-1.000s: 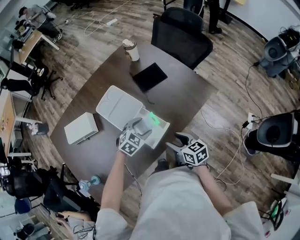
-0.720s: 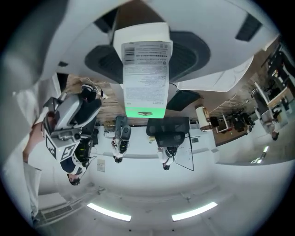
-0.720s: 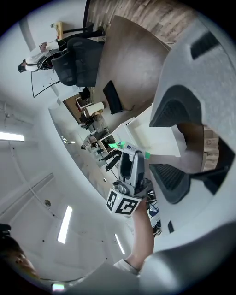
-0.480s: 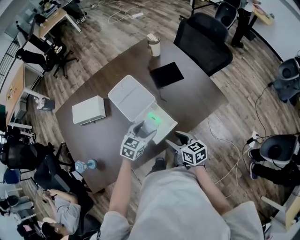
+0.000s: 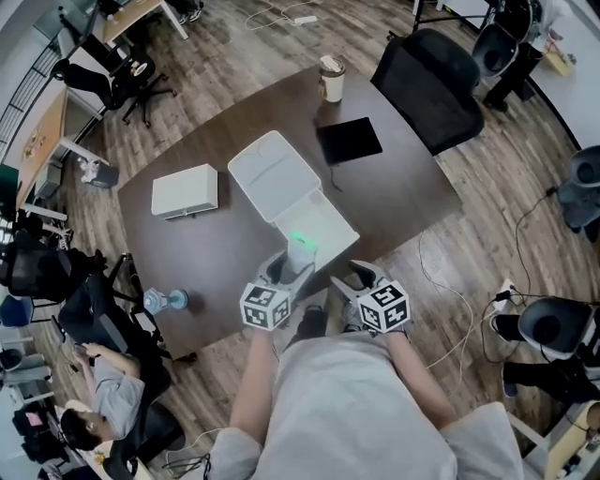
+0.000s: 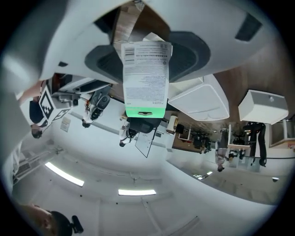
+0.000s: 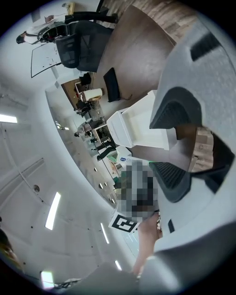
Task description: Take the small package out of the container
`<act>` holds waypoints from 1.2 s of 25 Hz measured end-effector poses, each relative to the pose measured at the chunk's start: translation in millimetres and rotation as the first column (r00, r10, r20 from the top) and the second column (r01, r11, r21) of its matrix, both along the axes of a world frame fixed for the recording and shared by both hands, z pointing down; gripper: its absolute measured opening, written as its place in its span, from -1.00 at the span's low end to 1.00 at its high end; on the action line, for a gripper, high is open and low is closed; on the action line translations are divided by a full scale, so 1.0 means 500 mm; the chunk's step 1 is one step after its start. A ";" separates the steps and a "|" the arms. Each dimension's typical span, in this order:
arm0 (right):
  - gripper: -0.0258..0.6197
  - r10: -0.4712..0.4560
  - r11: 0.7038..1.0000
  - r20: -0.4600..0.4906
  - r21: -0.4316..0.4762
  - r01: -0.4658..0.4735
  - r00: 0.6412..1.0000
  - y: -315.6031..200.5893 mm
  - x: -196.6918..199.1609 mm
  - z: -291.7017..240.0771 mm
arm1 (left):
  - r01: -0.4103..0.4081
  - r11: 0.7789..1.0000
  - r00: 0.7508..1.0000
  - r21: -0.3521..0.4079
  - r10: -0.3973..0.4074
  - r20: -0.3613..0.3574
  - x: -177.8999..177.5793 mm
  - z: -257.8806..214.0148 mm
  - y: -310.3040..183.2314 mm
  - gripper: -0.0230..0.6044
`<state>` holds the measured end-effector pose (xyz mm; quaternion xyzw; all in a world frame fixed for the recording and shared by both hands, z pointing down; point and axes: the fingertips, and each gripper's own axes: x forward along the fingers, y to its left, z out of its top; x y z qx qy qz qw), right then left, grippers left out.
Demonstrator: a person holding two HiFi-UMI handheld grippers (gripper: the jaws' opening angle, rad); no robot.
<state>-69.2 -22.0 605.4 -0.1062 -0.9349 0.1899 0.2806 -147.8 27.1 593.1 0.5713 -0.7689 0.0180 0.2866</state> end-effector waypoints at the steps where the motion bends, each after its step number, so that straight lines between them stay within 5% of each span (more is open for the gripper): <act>1: -0.22 -0.003 1.000 0.002 -0.001 0.003 1.000 0.002 0.006 0.000 | 0.022 1.000 1.000 0.001 -0.022 -0.007 0.008 0.002 0.007 0.04; 7: -0.25 -0.002 1.000 0.004 -0.004 0.002 1.000 0.012 0.054 0.007 | 0.124 0.991 0.991 0.043 -0.122 -0.047 0.064 0.002 0.045 0.04; 17: -0.27 -0.005 0.999 0.017 0.041 0.005 1.000 0.009 0.096 0.036 | 0.253 0.966 0.967 0.060 -0.253 -0.009 0.123 0.021 0.074 0.04; 30: -0.49 0.019 0.997 0.022 0.077 -0.021 1.000 -0.032 0.108 0.030 | 0.246 0.967 0.968 -0.069 -0.241 0.070 0.178 0.047 0.067 0.04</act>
